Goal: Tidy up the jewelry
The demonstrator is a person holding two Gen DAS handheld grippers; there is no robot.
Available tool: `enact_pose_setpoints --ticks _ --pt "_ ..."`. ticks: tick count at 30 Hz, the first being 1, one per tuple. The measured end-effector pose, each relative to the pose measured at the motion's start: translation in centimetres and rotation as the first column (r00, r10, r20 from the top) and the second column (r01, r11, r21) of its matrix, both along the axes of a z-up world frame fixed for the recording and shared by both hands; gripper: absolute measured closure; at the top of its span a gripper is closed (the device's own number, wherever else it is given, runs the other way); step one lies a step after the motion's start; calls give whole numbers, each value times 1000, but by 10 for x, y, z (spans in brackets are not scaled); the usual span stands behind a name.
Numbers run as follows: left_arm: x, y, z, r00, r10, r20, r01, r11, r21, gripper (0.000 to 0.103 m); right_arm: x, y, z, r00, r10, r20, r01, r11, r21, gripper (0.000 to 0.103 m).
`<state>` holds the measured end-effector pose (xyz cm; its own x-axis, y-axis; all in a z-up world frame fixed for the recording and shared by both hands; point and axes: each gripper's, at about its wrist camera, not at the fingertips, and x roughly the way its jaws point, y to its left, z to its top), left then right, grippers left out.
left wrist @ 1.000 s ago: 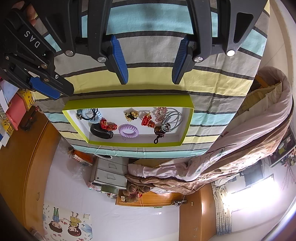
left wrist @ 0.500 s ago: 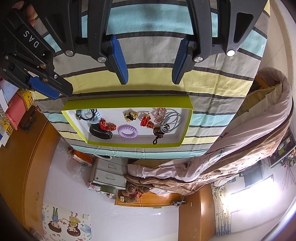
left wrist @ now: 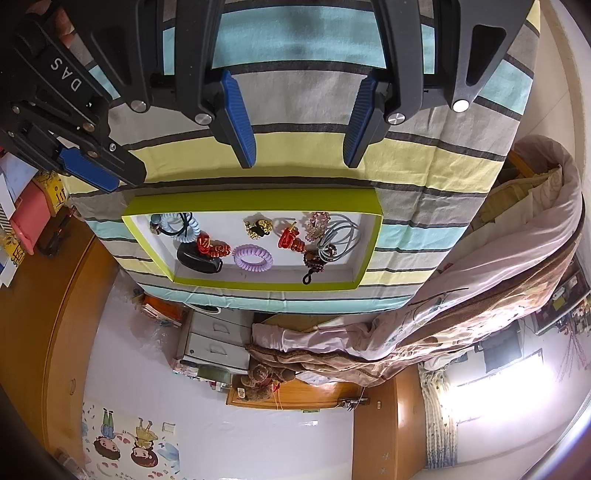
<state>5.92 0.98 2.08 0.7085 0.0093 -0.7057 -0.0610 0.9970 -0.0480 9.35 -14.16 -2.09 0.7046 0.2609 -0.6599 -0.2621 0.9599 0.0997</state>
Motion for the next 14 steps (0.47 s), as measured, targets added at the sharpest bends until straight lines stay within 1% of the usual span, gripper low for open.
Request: enact_pose_setpoints --ticks 14 --pt "1 -2 -1 1000 1 -1 -1 1000 7 54 -1 0 0 1000 1 0 -1 1000 2 69"
